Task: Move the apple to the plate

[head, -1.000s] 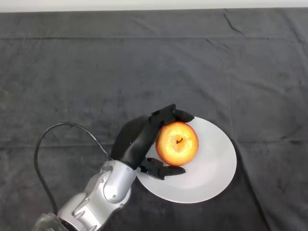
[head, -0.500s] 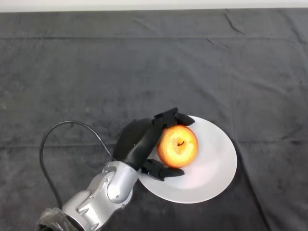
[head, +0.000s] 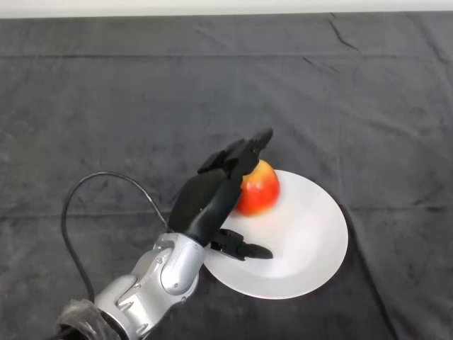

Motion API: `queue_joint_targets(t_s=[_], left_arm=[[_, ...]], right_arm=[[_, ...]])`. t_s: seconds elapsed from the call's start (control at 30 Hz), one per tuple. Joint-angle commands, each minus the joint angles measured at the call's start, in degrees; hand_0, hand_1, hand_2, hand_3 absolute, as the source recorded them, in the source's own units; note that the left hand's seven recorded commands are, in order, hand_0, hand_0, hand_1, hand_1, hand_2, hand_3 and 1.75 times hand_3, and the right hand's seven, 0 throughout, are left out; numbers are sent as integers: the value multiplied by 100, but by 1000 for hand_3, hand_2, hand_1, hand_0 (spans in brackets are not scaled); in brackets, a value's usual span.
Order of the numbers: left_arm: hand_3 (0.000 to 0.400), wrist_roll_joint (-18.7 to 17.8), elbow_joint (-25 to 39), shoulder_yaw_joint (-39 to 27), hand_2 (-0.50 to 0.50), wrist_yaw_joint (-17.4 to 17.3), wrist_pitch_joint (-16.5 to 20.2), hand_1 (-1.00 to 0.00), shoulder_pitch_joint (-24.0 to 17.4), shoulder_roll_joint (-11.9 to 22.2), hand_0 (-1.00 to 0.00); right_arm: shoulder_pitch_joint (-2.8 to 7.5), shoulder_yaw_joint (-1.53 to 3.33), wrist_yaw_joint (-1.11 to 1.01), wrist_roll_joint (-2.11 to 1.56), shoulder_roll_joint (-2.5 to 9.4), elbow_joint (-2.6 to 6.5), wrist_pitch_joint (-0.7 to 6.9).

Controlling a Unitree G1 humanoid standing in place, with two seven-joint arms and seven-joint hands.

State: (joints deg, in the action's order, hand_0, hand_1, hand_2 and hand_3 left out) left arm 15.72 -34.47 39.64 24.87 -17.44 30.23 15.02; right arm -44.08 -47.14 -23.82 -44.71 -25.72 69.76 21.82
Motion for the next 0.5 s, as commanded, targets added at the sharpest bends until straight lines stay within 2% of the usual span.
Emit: queue_joint_targets(t_s=[0.03,0.5], left_arm=[[0,-39,-74,-60,0,-44,72,0,210,262,0],[0,-246,571,-825,0,-222,70,0,26,838,0]], right_arm=[[-229,-25,4,-137,-135,-83,-10],[-226,-24,4,-135,-131,-90,-13]])
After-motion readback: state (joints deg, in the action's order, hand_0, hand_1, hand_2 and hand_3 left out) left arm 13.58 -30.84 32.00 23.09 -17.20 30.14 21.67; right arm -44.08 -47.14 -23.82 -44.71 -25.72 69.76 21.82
